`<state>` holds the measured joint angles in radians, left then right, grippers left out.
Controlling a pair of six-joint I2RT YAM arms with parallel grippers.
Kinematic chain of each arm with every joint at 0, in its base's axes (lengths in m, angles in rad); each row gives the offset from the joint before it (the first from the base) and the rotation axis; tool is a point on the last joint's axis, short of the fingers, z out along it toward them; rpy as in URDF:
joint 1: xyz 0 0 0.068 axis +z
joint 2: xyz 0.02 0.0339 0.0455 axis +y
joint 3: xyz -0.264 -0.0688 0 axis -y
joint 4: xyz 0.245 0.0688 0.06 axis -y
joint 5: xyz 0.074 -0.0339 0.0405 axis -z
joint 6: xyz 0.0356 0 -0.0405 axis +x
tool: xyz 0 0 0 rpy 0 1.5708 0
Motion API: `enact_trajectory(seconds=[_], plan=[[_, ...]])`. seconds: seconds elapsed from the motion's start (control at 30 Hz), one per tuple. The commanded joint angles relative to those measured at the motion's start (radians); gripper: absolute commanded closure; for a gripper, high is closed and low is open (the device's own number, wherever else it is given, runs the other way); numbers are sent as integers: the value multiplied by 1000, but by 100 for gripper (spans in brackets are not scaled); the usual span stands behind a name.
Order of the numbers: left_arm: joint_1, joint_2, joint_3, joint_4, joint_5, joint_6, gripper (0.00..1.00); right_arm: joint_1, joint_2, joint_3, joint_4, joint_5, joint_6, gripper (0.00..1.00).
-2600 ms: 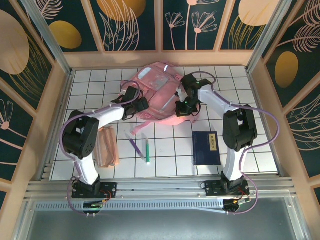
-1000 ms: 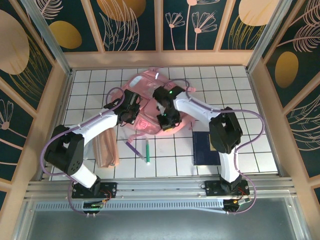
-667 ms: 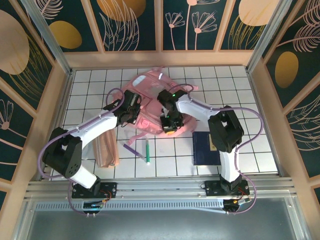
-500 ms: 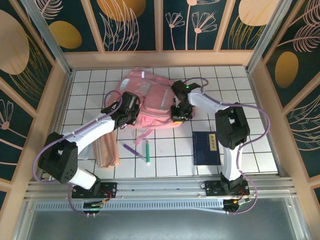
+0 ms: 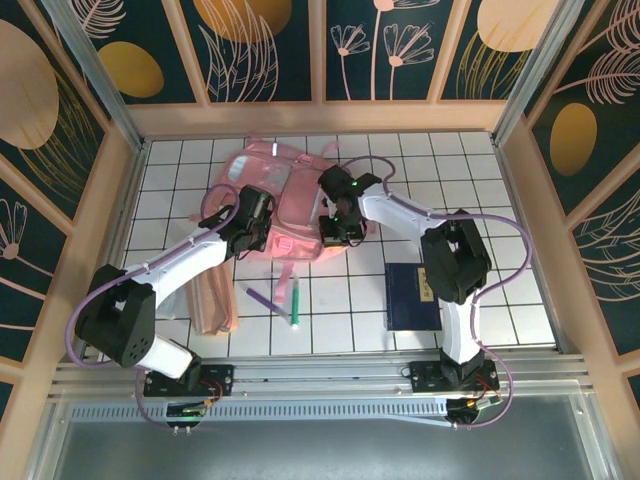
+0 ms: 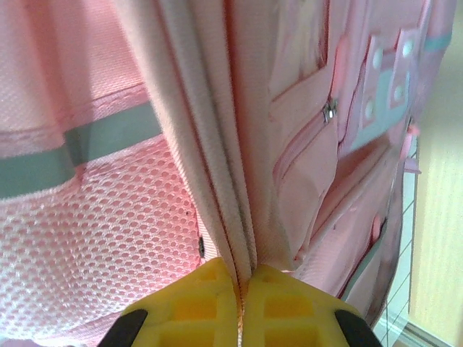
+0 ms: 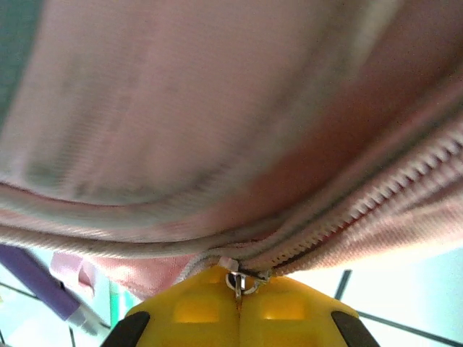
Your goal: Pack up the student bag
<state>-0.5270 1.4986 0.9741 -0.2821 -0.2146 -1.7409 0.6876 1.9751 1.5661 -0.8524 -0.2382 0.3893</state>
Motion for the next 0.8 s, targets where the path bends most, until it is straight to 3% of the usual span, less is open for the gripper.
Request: enact_trajectory(seconds=[0.0, 0.13, 0.23, 0.33, 0.37, 0.47, 0.63, 0.67, 0.77], plan=[[-13, -9, 26, 100, 59, -32, 100, 46, 5, 5, 36, -69, 23, 100], [-14, -13, 17, 110, 53, -22, 100, 17, 16, -12, 51, -22, 16, 100], [-13, -34, 5, 123, -29, 55, 98, -41, 4, -13, 52, -10, -7, 100], [-11, -53, -49, 120, -121, 203, 32, -91, -10, 4, 43, -7, -32, 100], [-10, -55, -56, 98, -142, 253, 18, -107, -13, 6, 42, -12, -36, 100], [12, -53, -85, 1, -139, 302, 13, -123, -13, 4, 47, -37, -47, 100], [39, -82, -204, 30, -49, 298, 11, -119, -9, -23, 72, -65, -44, 100], [45, -83, -213, 34, -48, 310, 2, -117, -9, -27, 75, -68, -43, 100], [76, -60, -184, 27, -64, 420, 1, -110, -10, -28, 79, -69, -49, 100]])
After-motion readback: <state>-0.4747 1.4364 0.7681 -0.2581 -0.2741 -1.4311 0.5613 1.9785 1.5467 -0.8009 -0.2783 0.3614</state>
